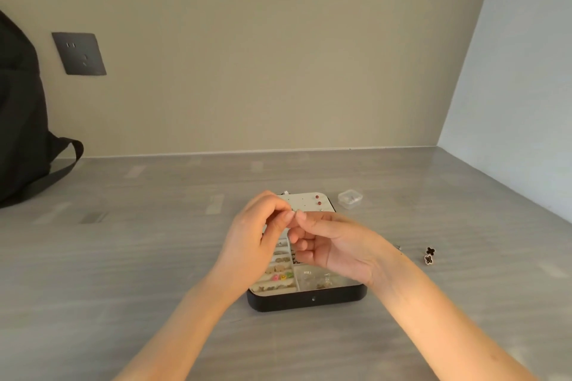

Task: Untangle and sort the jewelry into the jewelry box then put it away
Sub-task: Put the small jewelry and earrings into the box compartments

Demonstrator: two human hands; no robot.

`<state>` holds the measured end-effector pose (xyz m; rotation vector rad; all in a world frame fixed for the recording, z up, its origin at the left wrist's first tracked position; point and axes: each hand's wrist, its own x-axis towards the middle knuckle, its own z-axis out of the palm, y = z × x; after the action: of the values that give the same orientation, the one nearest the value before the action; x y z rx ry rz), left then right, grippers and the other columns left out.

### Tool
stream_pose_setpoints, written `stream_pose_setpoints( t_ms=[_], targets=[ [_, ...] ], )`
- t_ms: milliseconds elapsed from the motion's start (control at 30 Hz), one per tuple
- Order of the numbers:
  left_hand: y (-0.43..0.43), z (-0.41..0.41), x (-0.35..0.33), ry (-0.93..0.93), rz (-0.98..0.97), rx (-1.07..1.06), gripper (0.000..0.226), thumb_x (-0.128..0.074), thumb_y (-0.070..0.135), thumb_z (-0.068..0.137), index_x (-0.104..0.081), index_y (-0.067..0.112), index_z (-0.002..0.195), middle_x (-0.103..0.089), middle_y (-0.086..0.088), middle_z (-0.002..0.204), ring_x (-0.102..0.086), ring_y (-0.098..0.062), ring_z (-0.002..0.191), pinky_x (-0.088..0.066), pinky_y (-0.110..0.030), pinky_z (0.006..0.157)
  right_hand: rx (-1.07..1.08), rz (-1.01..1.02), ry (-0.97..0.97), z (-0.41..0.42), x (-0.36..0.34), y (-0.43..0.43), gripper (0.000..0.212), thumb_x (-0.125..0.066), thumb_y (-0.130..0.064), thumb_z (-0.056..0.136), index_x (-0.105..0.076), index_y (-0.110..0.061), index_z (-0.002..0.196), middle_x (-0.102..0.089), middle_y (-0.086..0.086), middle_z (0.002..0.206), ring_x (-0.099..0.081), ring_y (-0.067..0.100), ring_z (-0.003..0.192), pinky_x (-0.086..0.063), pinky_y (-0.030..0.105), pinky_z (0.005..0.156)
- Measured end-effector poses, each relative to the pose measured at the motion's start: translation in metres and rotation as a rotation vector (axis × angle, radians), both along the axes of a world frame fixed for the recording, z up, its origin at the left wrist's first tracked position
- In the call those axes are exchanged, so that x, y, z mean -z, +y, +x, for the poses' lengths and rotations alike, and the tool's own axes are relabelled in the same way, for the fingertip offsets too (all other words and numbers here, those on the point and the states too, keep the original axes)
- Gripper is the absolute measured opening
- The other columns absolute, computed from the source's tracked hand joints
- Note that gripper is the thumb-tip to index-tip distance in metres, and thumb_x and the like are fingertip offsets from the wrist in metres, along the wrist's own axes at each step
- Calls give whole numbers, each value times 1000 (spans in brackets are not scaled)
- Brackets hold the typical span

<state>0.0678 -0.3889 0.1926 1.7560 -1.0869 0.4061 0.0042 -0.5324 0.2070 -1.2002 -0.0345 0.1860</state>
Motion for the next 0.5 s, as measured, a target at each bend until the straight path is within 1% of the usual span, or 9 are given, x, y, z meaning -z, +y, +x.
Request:
stream_pose_setpoints(
  t_ms=[67, 167, 267, 367, 433, 500],
  targets=[
    [0, 1, 0, -29, 45, -18, 20, -43, 34, 89, -53, 19, 80, -49, 16, 77, -47, -3, 75, -36, -9, 67, 7, -13, -9, -1, -1, -3, 16, -60, -20, 79, -71, -10, 74, -60, 6, 65, -47, 11, 55, -38, 21, 50],
    [1, 2, 1, -142, 122, -17, 24, -43, 31, 90, -54, 12, 82, -45, 17, 79, -45, -1, 75, -35, -9, 68, 22, -68, -9, -3, -1, -7, 19, -60, -21, 80, -68, -6, 73, -60, 7, 63, -46, 12, 53, -36, 20, 49],
    [2, 0, 0, -195, 154, 12, 26, -43, 28, 91, -55, 7, 82, -47, 9, 80, -43, -4, 72, -37, -12, 65, 44, -168, -62, -4, 0, -9, 19, -61, -23, 78, -61, -4, 76, -59, 5, 62, -45, 10, 53, -36, 19, 50],
    [4, -1, -4, -230, 175, 36, 24, -46, 25, 90, -57, 5, 80, -49, 7, 80, -42, -4, 73, -35, -11, 66, 34, -244, -85, -5, -1, -11, 16, -62, -22, 78, -59, -8, 73, -55, 2, 60, -43, 9, 53, -34, 19, 52],
    [6, -2, -6, -255, 191, 51, 24, -48, 26, 88, -58, 6, 80, -48, 9, 79, -42, -4, 73, -34, -10, 67, 11, -276, -102, -7, -2, -14, 17, -65, -21, 81, -59, -11, 68, -54, 2, 59, -44, 9, 53, -32, 20, 53],
    [7, -5, -7, -237, 175, 79, 24, -48, 28, 88, -58, 7, 80, -47, 12, 78, -42, -2, 72, -34, -8, 67, -16, -271, -113, -7, -2, -15, 18, -62, -20, 81, -60, -14, 64, -51, 2, 57, -41, 11, 53, -30, 22, 55]
  ],
)
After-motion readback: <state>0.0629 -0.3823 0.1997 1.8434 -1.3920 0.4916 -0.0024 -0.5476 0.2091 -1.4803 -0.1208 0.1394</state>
